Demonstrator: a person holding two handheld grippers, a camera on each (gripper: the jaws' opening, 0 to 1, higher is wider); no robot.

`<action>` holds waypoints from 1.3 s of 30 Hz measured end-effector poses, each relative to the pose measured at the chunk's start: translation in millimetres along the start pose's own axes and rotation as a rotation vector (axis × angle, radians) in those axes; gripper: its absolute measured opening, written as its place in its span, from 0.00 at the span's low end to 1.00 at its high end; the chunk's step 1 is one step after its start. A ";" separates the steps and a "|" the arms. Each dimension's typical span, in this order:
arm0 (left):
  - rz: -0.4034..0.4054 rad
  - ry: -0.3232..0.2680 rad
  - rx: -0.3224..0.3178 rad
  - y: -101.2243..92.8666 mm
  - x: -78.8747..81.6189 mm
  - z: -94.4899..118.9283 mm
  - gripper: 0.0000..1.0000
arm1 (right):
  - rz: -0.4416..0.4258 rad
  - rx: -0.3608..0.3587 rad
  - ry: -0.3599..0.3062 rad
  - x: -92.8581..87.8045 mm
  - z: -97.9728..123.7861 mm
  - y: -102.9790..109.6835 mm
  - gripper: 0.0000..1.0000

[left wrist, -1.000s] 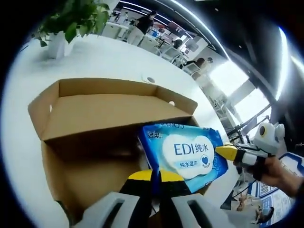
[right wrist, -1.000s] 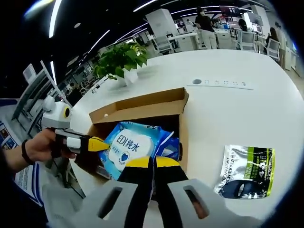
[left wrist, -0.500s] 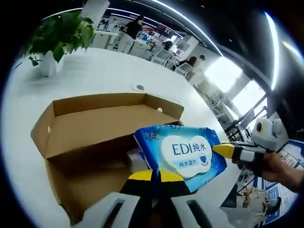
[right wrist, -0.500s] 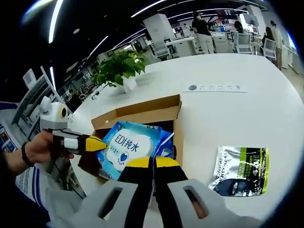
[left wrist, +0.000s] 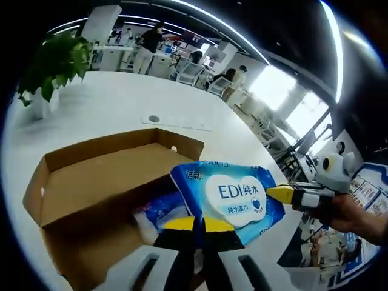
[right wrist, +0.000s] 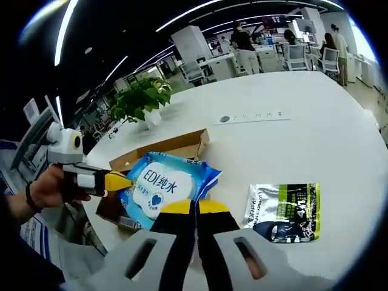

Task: Operate the shoe box by opening the lid, removing the specified soft item, and placing it in the target area until the item is outside and the box remains undamaged.

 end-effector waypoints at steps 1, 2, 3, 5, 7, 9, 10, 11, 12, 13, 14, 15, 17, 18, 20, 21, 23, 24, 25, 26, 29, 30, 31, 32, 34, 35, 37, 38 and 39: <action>-0.007 0.003 -0.004 -3.1 0.9 -1.7 0.01 | -0.001 -0.005 -0.001 -0.5 2.3 -2.3 0.00; -0.014 0.007 -0.010 -7.8 2.0 -4.3 0.01 | -0.003 -0.013 -0.002 -1.7 5.7 -6.0 0.00; -0.019 0.008 -0.015 -10.9 2.8 -6.0 0.01 | -0.007 -0.017 -0.007 -2.1 8.3 -8.9 0.00; -0.031 0.011 -0.023 -18.2 4.5 -9.7 0.01 | -0.039 -0.026 -0.029 -2.5 15.3 -15.1 0.00; -0.044 0.017 -0.033 -25.4 5.8 -14.2 0.01 | -0.046 -0.036 -0.040 -4.4 22.5 -20.1 0.00; -0.056 0.025 -0.040 -31.1 6.0 -18.2 0.01 | -0.051 -0.044 -0.044 -6.1 27.4 -24.5 0.00; -0.062 0.029 -0.043 -33.8 6.0 -20.2 0.01 | -0.056 -0.048 -0.047 -6.7 29.7 -26.9 0.00; -0.070 0.033 -0.048 -38.0 6.1 -23.4 0.01 | -0.062 -0.054 -0.053 -7.5 33.7 -30.5 0.00; -0.074 0.036 -0.052 -40.7 6.2 -25.3 0.01 | -0.068 -0.059 -0.057 -7.8 36.3 -32.8 0.00; -0.080 0.040 -0.057 -45.0 6.4 -28.2 0.01 | -0.074 -0.064 -0.063 -8.3 40.1 -36.5 0.00; -0.085 0.042 -0.061 -48.2 6.6 -30.3 0.01 | -0.079 -0.069 -0.067 -8.9 42.9 -39.3 0.00; -0.088 0.044 -0.065 -51.0 6.7 -32.0 0.01 | -0.084 -0.074 -0.071 -9.8 46.2 -42.8 0.00; -0.099 0.051 -0.073 -58.3 7.2 -36.5 0.01 | -0.092 -0.084 -0.077 -11.5 52.4 -48.6 0.00; -0.106 0.054 -0.077 -61.3 7.3 -38.4 0.01 | -0.094 -0.086 -0.078 -11.9 53.5 -49.6 0.00; -0.117 0.061 -0.086 -70.2 7.5 -43.7 0.01 | -0.104 -0.096 -0.085 -13.9 60.7 -56.5 0.00; -0.122 0.063 -0.089 -73.0 7.5 -45.7 0.01 | -0.107 -0.100 -0.087 -14.4 63.2 -58.9 0.00; -0.130 0.069 -0.097 -79.8 7.1 -50.1 0.01 | -0.115 -0.109 -0.093 -15.6 69.0 -64.4 0.00; -0.133 0.072 -0.100 -82.5 7.0 -51.9 0.01 | -0.120 -0.114 -0.096 -16.6 72.3 -67.6 0.00; -0.139 0.076 -0.105 -86.4 6.8 -54.7 0.01 | -0.122 -0.117 -0.098 -17.0 74.3 -70.0 0.00; -0.143 0.080 -0.108 -89.2 6.5 -56.7 0.01 | -0.128 -0.123 -0.100 -18.3 77.5 -73.8 0.00; -0.159 0.092 -0.118 -98.9 5.3 -63.8 0.01 | -0.139 -0.132 -0.105 -21.5 83.1 -80.5 0.00; -0.162 0.095 -0.121 -100.9 4.8 -65.8 0.01 | -0.145 -0.136 -0.106 -23.2 85.8 -83.1 0.00; -0.163 0.098 -0.123 -102.9 4.3 -67.8 0.01 | -0.149 -0.139 -0.106 -24.5 87.4 -85.1 0.00; -0.167 0.102 -0.125 -105.1 3.5 -69.9 0.01 | -0.152 -0.142 -0.107 -25.9 89.0 -87.2 0.00; -0.177 0.112 -0.132 -110.1 1.4 -74.8 0.01 | -0.159 -0.149 -0.109 -29.0 92.2 -93.6 0.00; -0.180 0.118 -0.135 -112.6 0.2 -77.9 0.01 | -0.166 -0.154 -0.111 -30.5 94.7 -96.3 0.00; -0.185 0.125 -0.139 -116.2 -1.5 -82.0 0.01 | -0.176 -0.160 -0.112 -33.1 98.2 -101.5 0.00; -0.187 0.129 -0.141 -117.9 -2.1 -84.1 0.01 | -0.178 -0.162 -0.112 -33.6 98.8 -102.5 0.00; -0.188 0.134 -0.145 -120.5 -3.1 -87.3 0.01 | -0.184 -0.168 -0.111 -35.1 101.1 -107.2 0.00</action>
Point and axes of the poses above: the point that each gripper's makers call its tool centre point, and the gripper's own axes: z roughly backward along the fingers, y roughly to its left, x roughly out of its top, the point moved 5 cm from there along z, roughly backward along the fingers
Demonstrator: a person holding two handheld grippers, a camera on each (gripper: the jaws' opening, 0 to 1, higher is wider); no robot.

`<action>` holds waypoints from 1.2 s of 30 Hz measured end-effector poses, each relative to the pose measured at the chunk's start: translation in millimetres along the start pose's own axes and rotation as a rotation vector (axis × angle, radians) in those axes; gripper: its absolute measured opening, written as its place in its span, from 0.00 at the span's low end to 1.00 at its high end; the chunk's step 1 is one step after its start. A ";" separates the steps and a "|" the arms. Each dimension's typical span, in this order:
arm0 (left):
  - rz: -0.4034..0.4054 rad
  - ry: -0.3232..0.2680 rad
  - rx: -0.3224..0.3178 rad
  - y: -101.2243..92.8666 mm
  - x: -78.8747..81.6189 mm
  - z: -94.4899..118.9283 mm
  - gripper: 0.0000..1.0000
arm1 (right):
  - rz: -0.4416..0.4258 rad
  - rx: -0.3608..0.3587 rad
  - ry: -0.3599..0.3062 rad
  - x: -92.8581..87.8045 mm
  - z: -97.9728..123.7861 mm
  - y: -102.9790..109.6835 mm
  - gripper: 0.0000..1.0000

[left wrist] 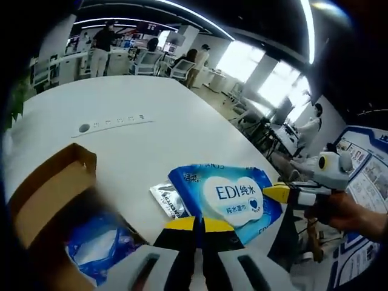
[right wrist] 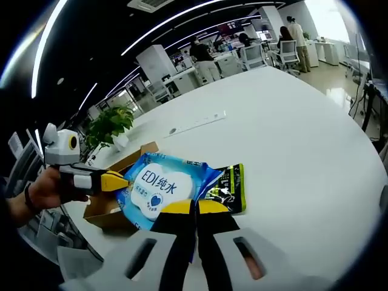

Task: Operate the shoe box by opening the lid, removing the specified soft item, and placing it in the target area until the item is outside and the box remains undamaged.

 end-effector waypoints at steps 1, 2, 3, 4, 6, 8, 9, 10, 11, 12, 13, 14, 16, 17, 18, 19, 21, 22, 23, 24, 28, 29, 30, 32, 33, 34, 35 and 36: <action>-0.003 0.004 -0.003 -2.1 0.0 -3.3 0.01 | -0.003 -0.002 0.000 0.1 0.7 -2.3 0.00; -0.005 0.007 -0.004 -3.4 0.0 -5.5 0.01 | -0.006 -0.006 -0.001 0.5 1.8 -5.7 0.00; -0.007 0.011 -0.007 -5.2 0.2 -8.6 0.01 | -0.007 -0.007 -0.001 0.7 2.0 -6.7 0.00; -0.007 0.013 -0.009 -6.2 0.4 -10.5 0.01 | -0.006 -0.011 0.001 1.2 2.4 -10.1 0.00; -0.009 0.016 -0.010 -8.5 1.0 -15.4 0.01 | -0.008 -0.015 0.001 2.6 2.6 -15.8 0.00; -0.011 0.020 -0.011 -10.1 1.3 -19.8 0.01 | -0.010 -0.019 0.004 4.0 1.8 -20.9 0.00; -0.012 0.022 -0.011 -10.6 1.2 -21.3 0.01 | -0.011 -0.019 0.004 4.3 1.5 -21.7 0.00; -0.018 0.026 -0.008 -11.3 0.9 -23.5 0.01 | -0.011 -0.020 0.005 5.4 0.2 -24.3 0.00; -0.025 0.029 -0.005 -11.4 0.5 -24.9 0.01 | -0.014 -0.021 0.007 6.3 -1.3 -26.5 0.00; -0.030 0.033 -0.002 -11.3 0.0 -26.5 0.01 | -0.020 -0.021 0.009 7.0 -3.5 -28.8 0.00; -0.033 0.035 0.001 -10.9 -0.4 -27.7 0.01 | -0.021 -0.021 0.010 7.4 -5.3 -30.1 0.00; -0.035 0.040 0.005 -10.1 -1.2 -29.6 0.01 | -0.022 -0.021 0.012 7.9 -7.6 -31.7 0.00; -0.034 0.044 0.010 -8.4 -2.2 -31.5 0.01 | -0.022 -0.020 0.020 8.7 -12.6 -34.2 0.00; -0.034 0.045 0.012 -7.9 -2.3 -31.8 0.01 | -0.020 -0.018 0.024 9.5 -15.6 -34.6 0.00; -0.035 0.048 0.016 -6.5 -2.9 -32.4 0.00 | -0.018 -0.016 0.027 10.6 -17.8 -35.2 0.00; -0.036 0.049 0.020 -5.3 -3.3 -33.0 0.00 | -0.012 -0.014 0.031 11.7 -21.0 -36.1 0.00; -0.031 0.056 0.030 -1.0 -5.5 -35.9 0.00 | -0.007 -0.011 0.036 13.4 -27.2 -37.9 0.00; -0.031 0.060 0.035 0.3 -6.4 -37.2 0.00 | -0.005 -0.010 0.039 14.1 -30.3 -38.5 0.00; -0.034 0.066 0.041 2.1 -7.6 -39.0 0.00 | -0.002 -0.010 0.045 14.9 -35.0 -39.2 0.00; -0.034 0.069 0.045 3.3 -8.0 -40.0 0.00 | 0.001 -0.010 0.049 15.4 -38.5 -40.3 0.00; -0.023 0.073 0.059 10.2 -8.2 -43.4 0.00 | 0.013 -0.005 0.062 18.6 -50.9 -42.7 0.00; -0.021 0.073 0.060 11.4 -8.1 -43.9 0.00 | 0.014 -0.001 0.065 20.0 -54.4 -43.5 0.00; -0.019 0.075 0.063 13.6 -7.9 -45.1 0.00 | 0.015 0.003 0.069 21.3 -58.1 -44.6 0.00; -0.011 0.078 0.067 16.9 -7.4 -47.2 0.00 | 0.016 0.006 0.073 22.1 -61.9 -44.1 0.00; -0.011 0.080 0.069 18.0 -6.8 -48.3 0.00 | 0.019 0.009 0.079 22.2 -64.6 -43.2 0.00; -0.011 0.082 0.073 19.7 -6.2 -49.8 0.00 | 0.021 0.010 0.081 22.3 -66.1 -42.5 0.00; -0.011 0.083 0.075 20.8 -5.7 -51.1 0.00 | 0.023 0.011 0.086 22.4 -68.7 -42.0 0.00; -0.010 0.084 0.078 22.0 -5.2 -52.2 0.00 | 0.023 0.011 0.089 22.6 -70.0 -41.9 0.00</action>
Point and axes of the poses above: the point that each gripper's makers call its tool centre point, and the gripper's own axes: z roughly backward along the fingers, y roughly to its left, x roughly out of its top, the point moved 5 cm from there along z, roughly backward along the fingers
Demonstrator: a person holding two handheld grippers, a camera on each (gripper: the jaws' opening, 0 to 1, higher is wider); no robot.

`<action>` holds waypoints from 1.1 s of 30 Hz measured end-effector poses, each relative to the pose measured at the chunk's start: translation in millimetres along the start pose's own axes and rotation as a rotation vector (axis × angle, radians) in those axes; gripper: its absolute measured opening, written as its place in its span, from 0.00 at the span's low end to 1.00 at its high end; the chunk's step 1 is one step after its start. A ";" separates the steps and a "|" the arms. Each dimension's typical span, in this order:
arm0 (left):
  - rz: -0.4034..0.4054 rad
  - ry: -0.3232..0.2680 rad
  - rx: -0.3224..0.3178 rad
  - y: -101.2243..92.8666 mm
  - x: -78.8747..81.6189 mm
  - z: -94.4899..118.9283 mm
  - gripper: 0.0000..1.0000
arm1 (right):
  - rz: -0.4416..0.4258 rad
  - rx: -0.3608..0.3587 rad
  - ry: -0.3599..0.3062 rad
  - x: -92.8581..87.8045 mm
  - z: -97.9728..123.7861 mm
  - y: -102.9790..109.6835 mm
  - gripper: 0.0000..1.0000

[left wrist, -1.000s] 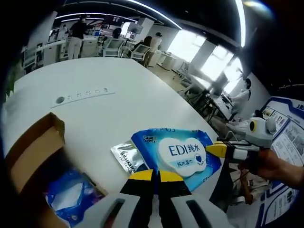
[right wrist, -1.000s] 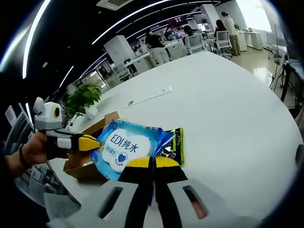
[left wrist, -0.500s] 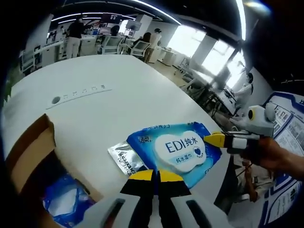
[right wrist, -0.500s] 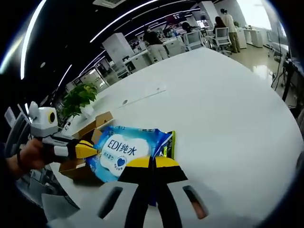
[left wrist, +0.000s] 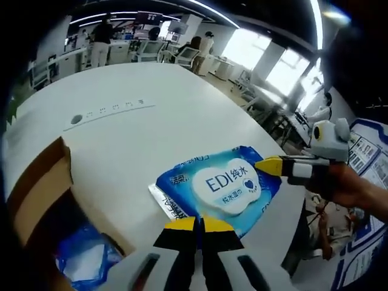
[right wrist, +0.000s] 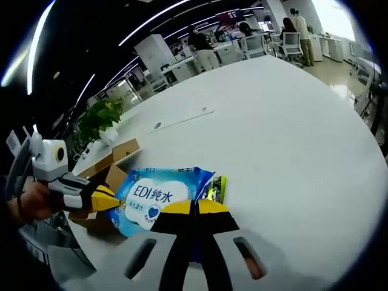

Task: Operate the shoe box by opening the lid, removing the specified soft item, and placing it in the target area until the item is outside and the box remains undamaged.

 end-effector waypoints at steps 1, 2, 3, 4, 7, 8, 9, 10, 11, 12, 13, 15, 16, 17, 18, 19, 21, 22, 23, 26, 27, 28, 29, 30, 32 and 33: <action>0.001 0.002 0.003 1.5 0.9 -1.7 0.00 | -0.002 0.001 0.004 0.4 -2.5 -0.4 0.00; 0.001 0.003 0.004 1.9 1.2 -2.2 0.00 | -0.002 0.002 0.006 0.5 -3.4 -0.1 0.00; 0.000 0.005 0.006 3.3 1.8 -3.9 0.00 | -0.002 0.004 0.009 0.5 -5.3 -0.2 0.00; 0.000 0.007 0.009 4.6 2.0 -5.3 0.00 | -0.002 0.005 0.013 0.3 -6.5 -0.3 0.00; 0.007 0.022 0.020 8.7 1.0 -10.6 0.00 | 0.016 0.009 0.030 -1.5 -11.5 -1.0 0.00; 0.006 0.025 0.021 8.9 0.7 -12.0 0.00 | 0.027 0.008 0.035 -2.2 -13.0 -1.6 0.00; 0.003 0.031 0.027 9.5 -0.2 -14.4 0.00 | 0.035 0.007 0.042 -3.3 -14.8 -2.4 0.00; 0.001 0.036 0.030 9.9 -0.7 -15.9 0.00 | 0.035 0.006 0.052 -4.7 -17.6 -4.1 0.00; -0.003 0.042 0.034 10.4 -1.4 -18.1 0.00 | 0.036 0.006 0.057 -5.3 -19.1 -4.9 0.00; -0.004 0.044 0.035 10.9 -1.7 -19.5 0.00 | 0.040 0.003 0.065 -5.8 -21.5 -6.6 0.00; -0.003 0.047 0.036 11.3 -2.1 -20.5 0.00 | 0.042 0.003 0.066 -5.9 -22.0 -7.0 0.00; -0.006 0.055 0.040 13.0 -3.3 -23.9 0.00 | 0.046 0.003 0.074 -5.1 -31.9 -14.2 0.00; -0.007 0.057 0.041 13.5 -3.4 -24.5 0.00 | 0.047 0.004 0.079 -5.9 -29.5 -14.0 0.00; -0.009 0.064 0.045 14.6 -4.4 -26.3 0.00 | 0.046 0.005 0.081 -6.2 -29.8 -14.1 0.00; -0.010 0.069 0.048 15.3 -5.0 -27.3 0.00 | 0.046 0.006 0.084 -7.0 -30.9 -14.2 0.00; -0.009 0.071 0.049 15.7 -5.0 -28.2 0.00 | 0.048 0.005 0.087 -7.6 -32.0 -14.4 0.00; -0.009 0.076 0.054 15.9 -4.0 -29.5 0.00 | 0.051 0.003 0.092 -8.6 -34.0 -15.6 0.00; -0.013 0.084 0.061 15.9 -4.1 -30.8 0.00 | 0.049 0.003 0.092 -8.8 -35.0 -16.5 0.00; -0.020 0.097 0.064 15.6 -4.9 -31.6 0.01 | 0.047 0.001 0.093 -9.4 -36.1 -17.3 0.00; -0.049 0.124 0.087 15.1 -6.3 -35.4 0.01 | 0.045 -0.008 0.104 -14.2 -38.7 -19.0 0.00; -0.052 0.127 0.090 15.0 -6.3 -36.1 0.01 | 0.043 -0.009 0.103 -14.8 -39.0 -19.2 0.00; -0.052 0.129 0.093 15.3 -6.2 -36.3 0.01 | 0.041 -0.011 0.101 -14.8 -38.5 -19.4 0.00; -0.047 0.131 0.096 16.6 -6.6 -36.4 0.01 | 0.038 -0.011 0.100 -14.8 -38.4 -19.5 0.00; -0.041 0.131 0.098 17.3 -6.7 -36.4 0.01 | 0.037 -0.010 0.099 -14.5 -38.7 -20.2 0.00; -0.031 0.130 0.100 17.9 -6.7 -35.6 0.01 | 0.042 -0.011 0.100 -13.4 -39.4 -21.8 0.00; -0.031 0.132 0.101 18.0 -6.9 -35.2 0.02 | 0.042 -0.012 0.101 -13.3 -39.4 -22.1 0.00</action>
Point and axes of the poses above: the point that each gripper's makers call its tool centre point, and the gripper's own axes: z roughly backward along the fingers, y roughly to its left, x roughly out of its top, the point moved 5 cm from there along z, roughly backward along the fingers
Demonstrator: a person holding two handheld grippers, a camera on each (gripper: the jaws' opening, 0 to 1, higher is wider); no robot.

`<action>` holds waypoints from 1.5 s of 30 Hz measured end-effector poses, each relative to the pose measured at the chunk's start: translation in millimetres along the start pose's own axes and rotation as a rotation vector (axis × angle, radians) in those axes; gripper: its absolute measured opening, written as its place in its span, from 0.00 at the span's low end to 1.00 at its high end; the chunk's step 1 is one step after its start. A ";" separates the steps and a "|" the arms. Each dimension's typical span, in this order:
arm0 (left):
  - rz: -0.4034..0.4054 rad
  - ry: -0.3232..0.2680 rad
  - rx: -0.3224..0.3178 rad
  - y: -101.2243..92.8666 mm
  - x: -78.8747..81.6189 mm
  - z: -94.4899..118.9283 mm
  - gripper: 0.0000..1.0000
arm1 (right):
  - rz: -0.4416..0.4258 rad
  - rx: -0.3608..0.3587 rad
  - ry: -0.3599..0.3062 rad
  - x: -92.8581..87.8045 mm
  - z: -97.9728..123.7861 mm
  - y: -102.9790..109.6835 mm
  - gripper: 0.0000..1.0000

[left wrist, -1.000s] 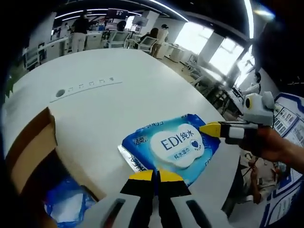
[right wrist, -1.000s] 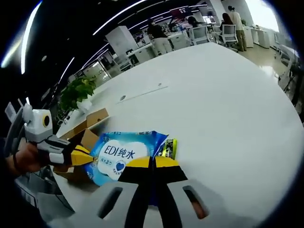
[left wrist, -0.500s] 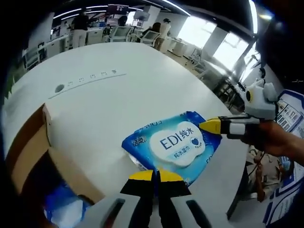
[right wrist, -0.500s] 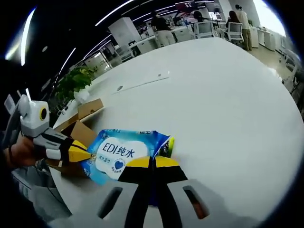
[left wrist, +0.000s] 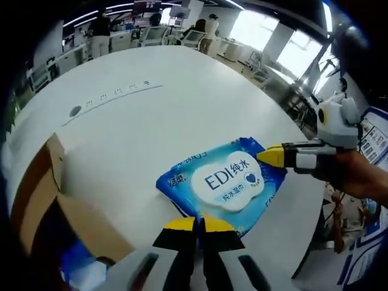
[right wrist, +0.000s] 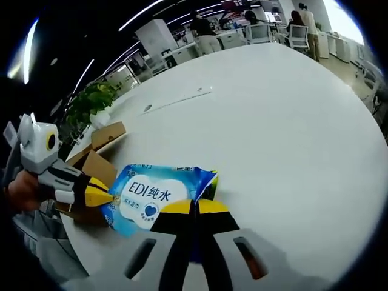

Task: Operate the shoe box by opening the lid, removing the specified soft item, and placing it in the target area until the item is outside and the box remains undamaged.

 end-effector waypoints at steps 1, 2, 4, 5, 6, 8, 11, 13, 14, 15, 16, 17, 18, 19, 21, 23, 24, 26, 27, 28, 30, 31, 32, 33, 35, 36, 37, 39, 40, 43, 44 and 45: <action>0.000 0.001 0.002 -0.2 -0.2 0.3 0.02 | 0.002 -0.006 -0.001 0.0 0.0 -1.0 0.00; -0.002 0.001 0.007 -0.7 -0.5 0.7 0.02 | 0.001 -0.008 0.000 -0.3 0.0 -1.0 0.00; -0.018 -0.001 0.016 -2.3 -1.1 1.6 0.03 | 0.001 -0.012 -0.001 -1.1 -0.8 -2.3 0.00; -0.022 -0.001 0.019 -2.4 -1.3 2.0 0.03 | 0.005 -0.015 -0.001 -1.2 -0.9 -2.9 0.01; -0.022 -0.002 0.023 -0.7 -0.4 2.7 0.04 | 0.009 -0.020 0.001 -1.6 -0.7 -4.2 0.01; -0.007 -0.012 0.035 1.2 0.7 7.3 0.04 | 0.018 -0.025 0.005 -1.9 -0.6 -6.0 0.01; 0.022 -0.034 0.049 3.0 1.2 15.4 0.03 | 0.034 -0.037 0.002 -0.8 0.6 -8.2 0.02; 0.023 -0.037 0.050 2.9 -0.3 17.6 0.03 | 0.036 -0.045 0.000 0.3 1.4 -9.8 0.02; 0.027 -0.040 0.050 3.6 -1.5 19.5 0.03 | 0.032 -0.048 -0.002 1.4 2.5 -10.3 0.02; 0.034 -0.042 0.048 4.1 -2.2 20.8 0.03 | 0.029 -0.050 -0.005 2.5 3.6 -9.4 0.02; 0.041 -0.046 0.046 4.6 -2.8 22.4 0.03 | 0.028 -0.054 -0.008 3.4 4.9 -9.0 0.02; 0.050 -0.055 0.041 4.7 -2.6 24.8 0.03 | 0.031 -0.057 -0.009 3.8 5.9 -8.6 0.02; 0.051 -0.057 0.042 5.1 -3.0 26.6 0.03 | 0.033 -0.058 -0.010 4.0 6.5 -8.6 0.02; 0.047 -0.062 0.043 5.3 -3.0 28.7 0.03 | 0.036 -0.063 -0.011 4.0 8.8 -7.5 0.02; 0.052 -0.073 0.039 5.8 -2.2 31.6 0.03 | 0.038 -0.071 -0.015 4.3 12.2 -7.4 0.02; 0.068 -0.096 0.027 3.7 0.0 35.0 0.03 | 0.033 -0.083 -0.023 4.7 17.1 -7.7 0.00; 0.073 -0.111 0.019 1.8 1.8 36.8 0.04 | 0.032 -0.080 -0.022 4.7 18.9 -7.2 0.00; 0.061 -0.132 0.015 -2.9 4.1 41.2 0.05 | 0.026 -0.085 -0.020 3.9 23.8 -7.2 0.00; 0.056 -0.144 0.008 -5.7 5.1 43.2 0.05 | 0.024 -0.089 -0.022 3.7 26.6 -6.5 0.00; 0.055 -0.150 0.001 -7.8 5.3 44.6 0.06 | 0.025 -0.091 -0.022 3.3 28.7 -5.4 0.00; 0.057 -0.160 -0.008 -10.3 5.2 47.1 0.06 | 0.029 -0.095 -0.022 2.5 32.8 -2.0 0.00; 0.058 -0.167 -0.012 -11.4 5.2 48.6 0.06 | 0.034 -0.099 -0.022 1.5 35.7 0.4 0.00; 0.060 -0.176 -0.017 -12.3 5.0 51.0 0.06 | 0.038 -0.101 -0.023 1.0 37.9 2.1 0.00; 0.062 -0.185 -0.019 -12.8 4.6 54.0 0.06 | 0.040 -0.102 -0.023 0.7 39.4 3.5 0.00; 0.056 -0.197 -0.018 -13.2 3.1 59.7 0.07 | 0.040 -0.102 -0.026 0.4 43.9 7.3 0.00; 0.052 -0.204 -0.017 -12.8 2.8 61.8 0.08 | 0.036 -0.100 -0.028 0.7 45.6 9.0 0.01; 0.047 -0.215 -0.014 -12.0 2.3 65.3 0.08 | 0.034 -0.096 -0.033 1.1 46.8 10.5 0.01; 0.045 -0.223 -0.008 -10.5 0.4 70.2 0.10 | 0.044 -0.073 -0.050 2.9 50.2 17.5 0.02; 0.044 -0.229 -0.006 -9.2 -1.0 73.5 0.10 | 0.051 -0.069 -0.052 3.3 52.0 21.0 0.04; 0.045 -0.243 0.000 -6.6 -5.0 80.7 0.12 | 0.065 -0.073 -0.043 1.6 55.4 27.1 0.04; 0.043 -0.257 0.003 -5.5 -6.9 84.6 0.14 | 0.067 -0.080 -0.040 0.8 56.5 28.5 0.03; 0.041 -0.274 0.006 -4.5 -7.6 87.3 0.15 | 0.065 -0.079 -0.041 0.2 57.6 31.2 0.04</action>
Point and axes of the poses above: the point that each gripper's makers call its tool centre point, and the gripper's own axes: z roughly backward along the fingers, y roughly to its left, x roughly out of its top, the point moved 5 cm from there along z, roughly backward along the fingers
